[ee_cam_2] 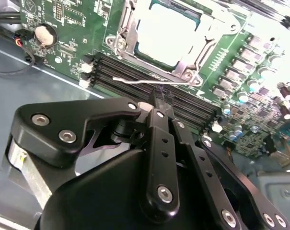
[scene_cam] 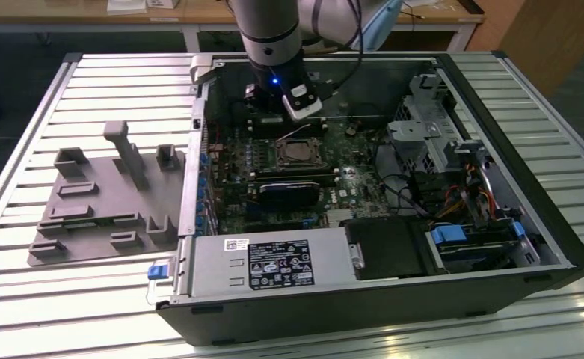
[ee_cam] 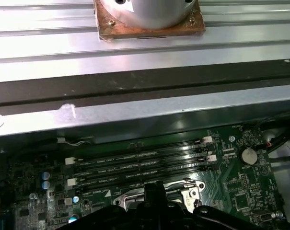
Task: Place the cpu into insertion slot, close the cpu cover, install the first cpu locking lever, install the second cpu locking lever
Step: 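Install the first cpu locking lever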
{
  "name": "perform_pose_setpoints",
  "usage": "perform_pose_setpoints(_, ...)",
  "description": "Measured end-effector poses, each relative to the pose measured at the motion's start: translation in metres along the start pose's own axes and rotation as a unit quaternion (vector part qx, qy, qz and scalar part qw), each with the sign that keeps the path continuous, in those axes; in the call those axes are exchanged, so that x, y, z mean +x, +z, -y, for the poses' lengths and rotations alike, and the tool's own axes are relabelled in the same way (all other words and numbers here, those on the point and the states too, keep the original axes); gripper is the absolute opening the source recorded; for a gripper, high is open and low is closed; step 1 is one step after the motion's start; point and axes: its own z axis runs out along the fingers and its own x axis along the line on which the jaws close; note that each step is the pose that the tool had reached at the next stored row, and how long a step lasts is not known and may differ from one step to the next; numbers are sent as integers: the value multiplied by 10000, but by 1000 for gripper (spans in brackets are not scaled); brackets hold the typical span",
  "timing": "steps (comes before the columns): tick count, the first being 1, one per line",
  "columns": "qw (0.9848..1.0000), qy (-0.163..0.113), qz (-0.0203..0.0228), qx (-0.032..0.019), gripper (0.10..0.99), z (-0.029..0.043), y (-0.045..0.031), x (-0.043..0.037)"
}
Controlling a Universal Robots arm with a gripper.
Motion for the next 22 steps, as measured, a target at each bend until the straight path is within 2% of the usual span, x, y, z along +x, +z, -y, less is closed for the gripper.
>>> perform_pose_setpoints(6,10000,0,3,-8,102,1,53,-71)
perform_pose_setpoints(15,10000,1,2,-14,102,15,164,-135)
perform_pose_setpoints(22,10000,2,2,-14,102,8,205,-171)
